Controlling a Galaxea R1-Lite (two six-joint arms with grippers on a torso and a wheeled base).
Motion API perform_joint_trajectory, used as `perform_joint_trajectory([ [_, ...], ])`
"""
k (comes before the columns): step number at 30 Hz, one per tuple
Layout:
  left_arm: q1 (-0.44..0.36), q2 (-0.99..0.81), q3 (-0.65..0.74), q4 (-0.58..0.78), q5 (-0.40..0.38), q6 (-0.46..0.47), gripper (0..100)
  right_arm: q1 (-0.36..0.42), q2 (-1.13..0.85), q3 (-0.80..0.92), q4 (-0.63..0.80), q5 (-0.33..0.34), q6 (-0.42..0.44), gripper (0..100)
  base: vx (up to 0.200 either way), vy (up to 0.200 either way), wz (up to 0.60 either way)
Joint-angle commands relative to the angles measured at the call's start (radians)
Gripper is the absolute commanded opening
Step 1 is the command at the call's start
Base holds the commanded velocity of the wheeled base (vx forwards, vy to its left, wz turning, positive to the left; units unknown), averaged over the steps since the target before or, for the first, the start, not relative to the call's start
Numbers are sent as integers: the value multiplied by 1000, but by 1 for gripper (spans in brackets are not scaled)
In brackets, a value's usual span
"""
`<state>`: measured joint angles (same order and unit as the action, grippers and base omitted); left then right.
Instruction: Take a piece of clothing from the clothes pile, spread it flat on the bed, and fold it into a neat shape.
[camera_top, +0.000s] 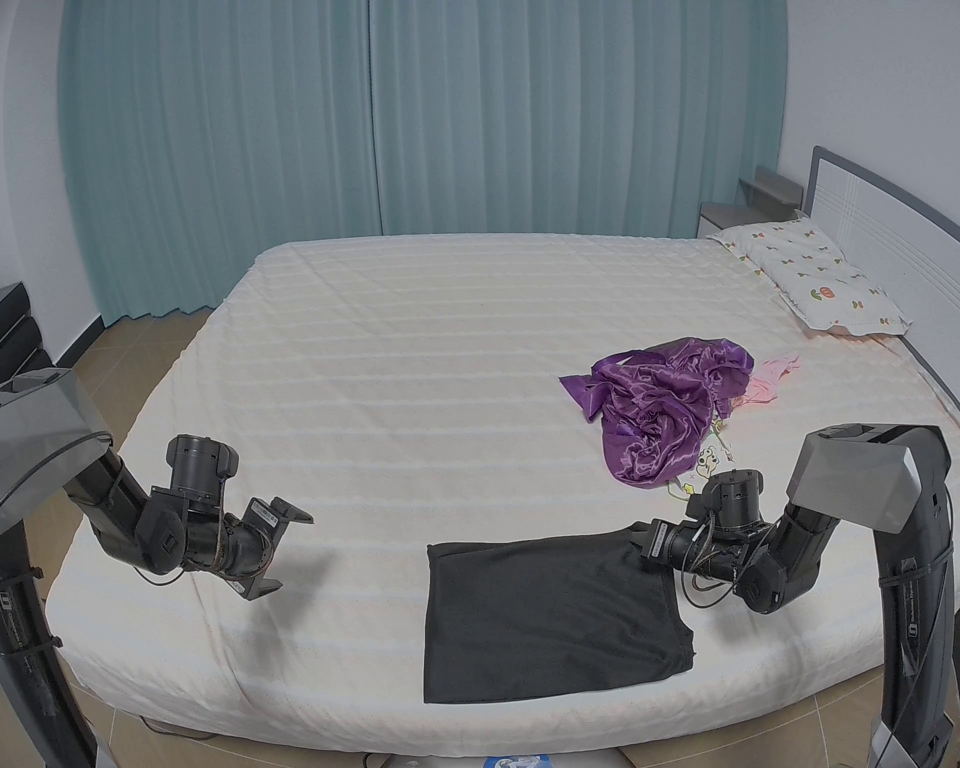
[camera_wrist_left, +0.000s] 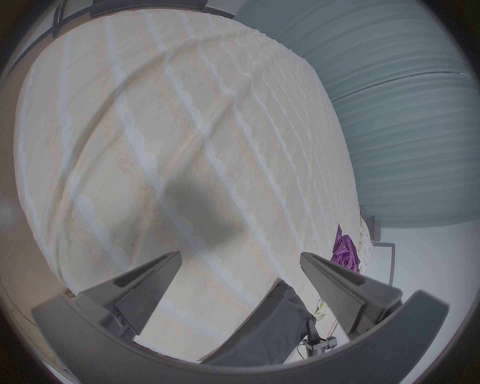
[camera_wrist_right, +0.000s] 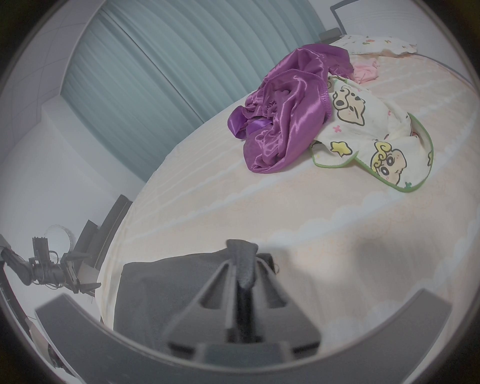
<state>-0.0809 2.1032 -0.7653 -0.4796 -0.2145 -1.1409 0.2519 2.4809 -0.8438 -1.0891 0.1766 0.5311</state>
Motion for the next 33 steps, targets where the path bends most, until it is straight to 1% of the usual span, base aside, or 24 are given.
perform_joint_trajectory([
  [1,0,1,0,-1,0,0,100,-5,4,-3,-5,-3,26,0,0,0,0],
  [6,0,1,0,-1,0,0,100,-3,7,6,-21,-12,37,0,0,0,0],
  [7,0,1,0,-1,0,0,100,-2,9,6,-29,-12,37,100,0,0,0],
  [9,0,1,0,-1,0,0,100,0,10,9,-43,-12,37,100,0,0,0],
  [13,0,-8,14,-1,-5,12,100,-8,-30,74,-144,-14,37,100,0,0,0],
  [14,0,-8,14,-1,-5,12,100,-8,-30,74,-144,-14,37,100,0,0,0],
  [17,-13,-12,34,-2,-11,61,100,-31,-89,152,-170,-14,41,100,0,0,0],
  [19,-22,-11,43,-2,-3,78,100,-36,-129,212,-187,-17,72,100,0,0,0],
  [21,-23,-11,43,-2,-3,78,100,-36,-137,223,-189,-20,78,100,0,0,0],
  [22,-28,-11,44,-2,-5,78,100,-34,-184,310,-206,-51,119,100,0,0,0],
  [23,-30,-12,44,-2,-5,75,100,-34,-195,327,-209,-60,130,100,0,0,0],
  [25,-33,-12,44,-2,-5,76,100,-31,-221,393,-224,-78,195,100,-200,200,0],
  [27,-33,-12,44,-2,-5,76,100,-31,-221,393,-224,-78,195,100,-200,200,0],
  [28,-54,-9,47,-1,0,79,100,-29,-229,468,-287,-78,260,100,-200,200,0],
  [29,-57,-11,52,-2,0,81,100,-31,-226,488,-325,-75,274,100,-200,200,0],
  [30,-57,-11,52,-2,0,81,100,-31,-226,488,-325,-75,274,100,-200,200,0],
  [31,-73,-11,55,-4,3,84,100,-33,-211,528,-391,-69,297,100,0,0,0],
  [33,-85,-12,54,-4,10,85,100,-37,-188,549,-446,-72,297,100,0,0,0],
])
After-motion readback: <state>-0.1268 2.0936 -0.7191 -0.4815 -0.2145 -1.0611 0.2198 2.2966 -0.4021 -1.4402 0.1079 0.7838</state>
